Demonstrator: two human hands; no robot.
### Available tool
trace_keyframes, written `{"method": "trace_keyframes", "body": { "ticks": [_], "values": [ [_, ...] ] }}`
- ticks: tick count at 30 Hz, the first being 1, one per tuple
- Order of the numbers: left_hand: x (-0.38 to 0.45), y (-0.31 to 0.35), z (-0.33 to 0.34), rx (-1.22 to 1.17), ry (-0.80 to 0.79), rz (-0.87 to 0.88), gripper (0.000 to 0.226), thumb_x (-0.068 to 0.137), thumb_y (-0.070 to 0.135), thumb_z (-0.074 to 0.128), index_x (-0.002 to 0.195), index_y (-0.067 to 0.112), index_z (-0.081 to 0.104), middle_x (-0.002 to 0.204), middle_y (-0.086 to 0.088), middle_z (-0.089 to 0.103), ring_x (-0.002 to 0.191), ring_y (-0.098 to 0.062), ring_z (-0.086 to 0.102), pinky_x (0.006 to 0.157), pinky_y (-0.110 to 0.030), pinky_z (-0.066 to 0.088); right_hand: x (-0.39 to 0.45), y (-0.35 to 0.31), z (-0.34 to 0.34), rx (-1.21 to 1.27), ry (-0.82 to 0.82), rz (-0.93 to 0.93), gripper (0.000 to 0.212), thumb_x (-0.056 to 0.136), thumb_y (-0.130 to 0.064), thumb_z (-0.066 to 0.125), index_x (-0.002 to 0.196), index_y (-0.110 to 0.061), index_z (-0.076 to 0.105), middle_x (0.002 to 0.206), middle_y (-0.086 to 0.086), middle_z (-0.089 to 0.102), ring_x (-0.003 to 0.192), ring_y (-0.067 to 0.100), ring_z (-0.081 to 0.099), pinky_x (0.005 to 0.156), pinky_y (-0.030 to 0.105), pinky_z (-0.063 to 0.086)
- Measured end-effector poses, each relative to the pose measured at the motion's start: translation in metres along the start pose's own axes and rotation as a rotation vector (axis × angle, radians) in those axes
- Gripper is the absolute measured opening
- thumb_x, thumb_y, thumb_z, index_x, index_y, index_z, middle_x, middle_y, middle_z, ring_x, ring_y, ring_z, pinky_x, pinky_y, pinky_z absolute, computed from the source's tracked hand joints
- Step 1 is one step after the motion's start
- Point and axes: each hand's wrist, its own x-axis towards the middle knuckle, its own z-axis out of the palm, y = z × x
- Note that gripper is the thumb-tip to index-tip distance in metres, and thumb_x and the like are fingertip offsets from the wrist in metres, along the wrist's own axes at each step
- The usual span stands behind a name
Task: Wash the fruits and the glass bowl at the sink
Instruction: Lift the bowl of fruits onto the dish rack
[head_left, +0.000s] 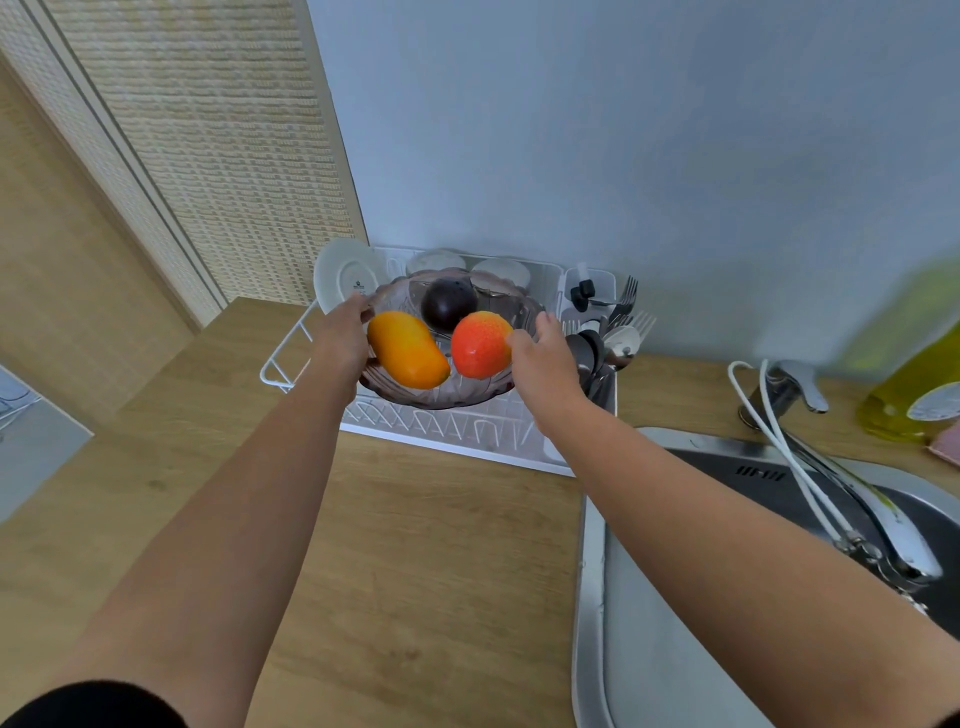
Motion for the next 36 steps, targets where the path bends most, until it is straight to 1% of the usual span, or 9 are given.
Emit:
{"method": "trace_keyframes", "body": {
  "ticks": [5,9,15,18,21,25,27,31,36],
  "values": [
    [0.005,-0.006,0.003,0.036,0.017,-0.004,0.034,0.097,0.049,0.042,0.098,0.026,0.067,0.112,-0.001,0.07,0.096,-0.022,0.061,0.085,-0.04,0.047,0.002,0.002,-0.003,-0.015,-0.004,-0.01,0.062,0.098,-0.025,0.037,0.156,-0.015,0.015,0.165,-0.004,0.005,0.15,0.017,0.011,0.117,0.039,0.017],
    [0.005,-0.005,0.002,0.074,0.019,0.005,0.045,0.096,0.051,0.039,0.113,0.021,0.068,0.115,-0.005,0.07,0.106,-0.026,0.063,0.097,-0.044,0.048,0.004,0.002,-0.004,-0.026,-0.014,-0.004,0.061,0.099,-0.025,0.035,0.156,-0.016,0.014,0.165,-0.006,0.005,0.15,0.018,0.013,0.116,0.039,0.019],
    [0.001,-0.004,0.004,0.109,0.012,0.038,0.034,0.102,0.044,0.033,0.083,0.027,0.057,0.104,-0.007,0.064,0.097,-0.025,0.058,0.092,-0.043,0.046,0.006,-0.001,-0.005,-0.043,-0.032,0.032,0.062,0.097,-0.028,0.036,0.155,-0.016,0.017,0.165,-0.003,0.01,0.149,0.02,0.017,0.118,0.043,0.021],
    [-0.003,-0.004,0.003,0.084,0.01,0.047,0.034,0.102,0.042,0.033,0.082,0.025,0.056,0.099,-0.007,0.06,0.092,-0.024,0.055,0.083,-0.039,0.043,0.006,-0.008,-0.008,-0.062,-0.054,0.075,0.061,0.092,-0.033,0.037,0.15,-0.017,0.029,0.159,0.002,0.027,0.14,0.025,0.033,0.104,0.044,0.036],
    [-0.011,-0.001,-0.001,0.1,-0.001,0.075,0.036,0.101,0.039,0.032,0.099,0.016,0.059,0.11,-0.015,0.061,0.096,-0.024,0.051,0.082,-0.039,0.039,0.005,-0.017,-0.014,-0.071,-0.079,0.087,0.061,0.09,-0.037,0.038,0.147,-0.016,0.033,0.154,0.005,0.036,0.133,0.027,0.04,0.088,0.039,0.038],
    [-0.02,0.004,-0.009,0.133,-0.027,0.084,0.05,0.101,0.039,0.035,0.136,0.007,0.053,0.143,-0.019,0.054,0.12,-0.032,0.057,0.092,-0.042,0.043,0.004,-0.023,-0.02,-0.063,-0.102,0.109,0.066,0.091,-0.038,0.041,0.152,-0.02,0.024,0.158,0.003,0.028,0.14,0.027,0.031,0.101,0.042,0.033],
    [-0.026,0.005,-0.014,0.17,-0.04,0.103,0.043,0.103,0.03,0.036,0.134,0.006,0.053,0.139,-0.023,0.054,0.127,-0.039,0.054,0.099,-0.048,0.046,0.001,-0.025,-0.022,-0.044,-0.118,0.121,0.069,0.087,-0.041,0.045,0.15,-0.02,0.027,0.157,0.005,0.031,0.139,0.029,0.033,0.107,0.046,0.033],
    [-0.033,0.0,-0.018,0.204,-0.058,0.098,0.048,0.097,0.039,0.044,0.131,0.007,0.055,0.128,-0.019,0.061,0.114,-0.035,0.061,0.075,-0.038,0.05,-0.009,-0.021,-0.021,-0.011,-0.143,0.115,0.066,0.087,-0.038,0.046,0.149,-0.019,0.03,0.154,0.006,0.034,0.138,0.028,0.034,0.109,0.049,0.033],
    [-0.044,-0.016,-0.022,0.05,-0.046,0.08,0.035,0.092,0.02,0.046,0.122,0.031,0.061,0.112,0.002,0.07,0.107,-0.024,0.066,0.095,-0.048,0.055,-0.017,-0.005,-0.019,-0.033,-0.135,0.065,0.072,0.092,-0.001,0.032,0.157,-0.024,0.008,0.165,-0.004,0.006,0.151,0.02,0.01,0.119,0.043,0.019]
  ]
}}
